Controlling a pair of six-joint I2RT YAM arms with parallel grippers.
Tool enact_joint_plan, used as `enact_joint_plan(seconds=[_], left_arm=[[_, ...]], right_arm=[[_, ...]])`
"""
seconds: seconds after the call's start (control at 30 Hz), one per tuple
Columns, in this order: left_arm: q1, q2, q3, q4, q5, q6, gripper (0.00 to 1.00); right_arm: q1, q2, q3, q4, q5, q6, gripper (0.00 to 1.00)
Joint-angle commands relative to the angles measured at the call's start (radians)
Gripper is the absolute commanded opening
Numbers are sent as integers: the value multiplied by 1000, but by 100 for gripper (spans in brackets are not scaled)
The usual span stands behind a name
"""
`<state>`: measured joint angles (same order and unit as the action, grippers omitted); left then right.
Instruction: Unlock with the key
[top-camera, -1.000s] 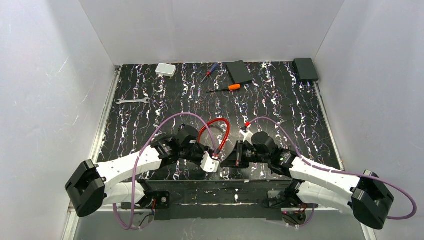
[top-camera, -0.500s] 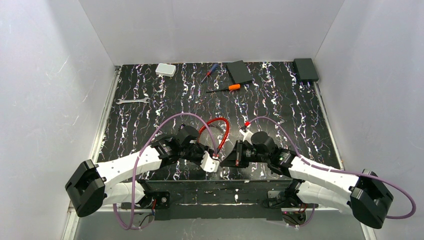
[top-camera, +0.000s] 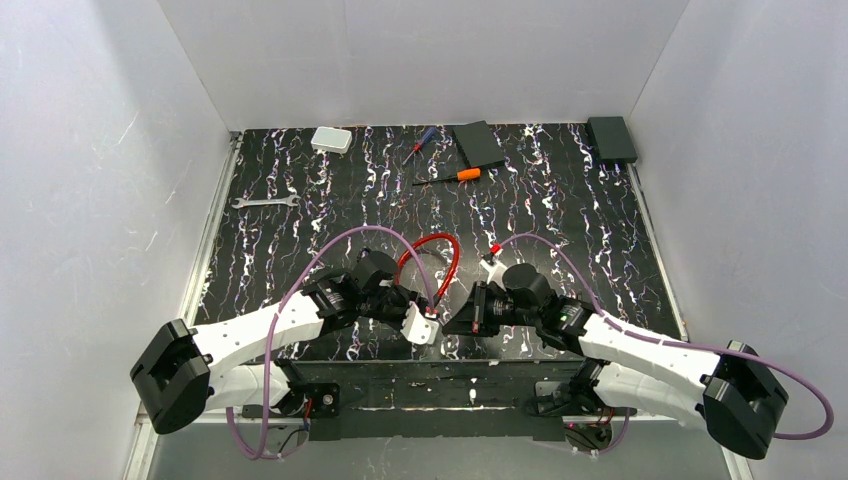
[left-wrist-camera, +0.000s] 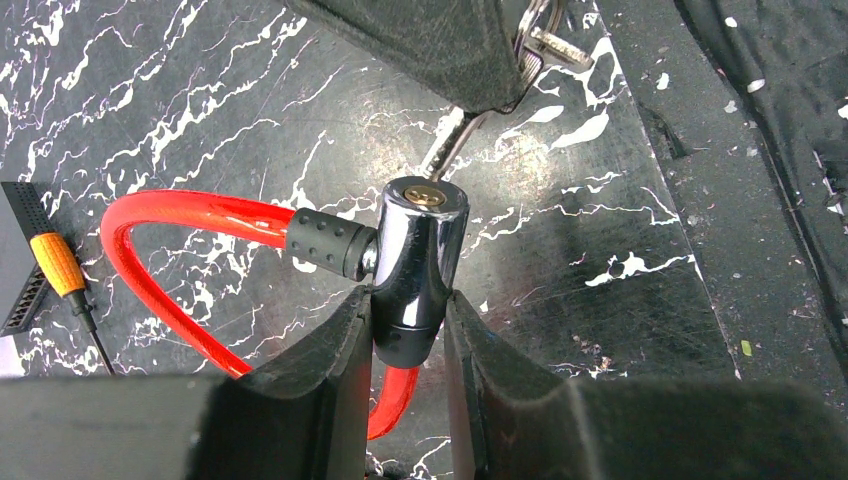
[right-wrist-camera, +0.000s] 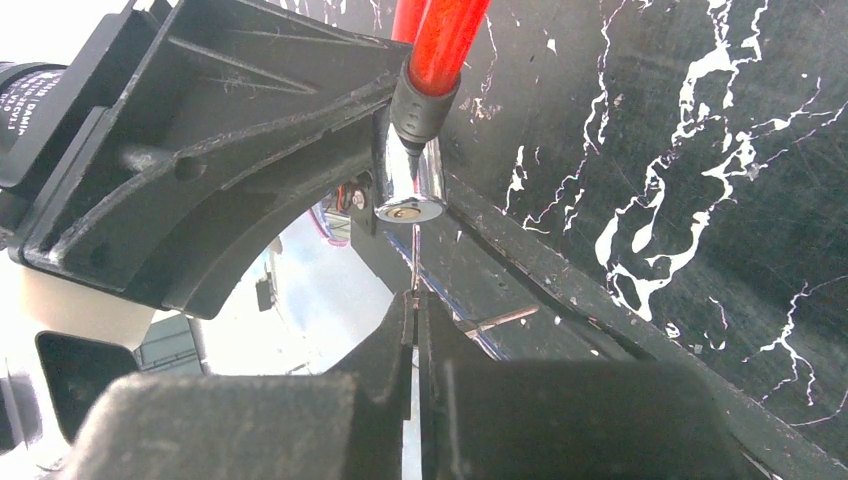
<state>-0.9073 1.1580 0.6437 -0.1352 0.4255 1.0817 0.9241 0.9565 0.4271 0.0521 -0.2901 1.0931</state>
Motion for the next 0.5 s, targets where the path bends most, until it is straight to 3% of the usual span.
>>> enact_joint_plan(seconds=[0.0, 0.47], left_arm=[[-4, -20, 7, 34, 14, 27, 0], [-5, -10, 5, 27, 2, 41, 0]], right_arm=[[2, 27, 23, 50, -1, -13, 1], [3, 44, 62, 47, 5, -30, 1]])
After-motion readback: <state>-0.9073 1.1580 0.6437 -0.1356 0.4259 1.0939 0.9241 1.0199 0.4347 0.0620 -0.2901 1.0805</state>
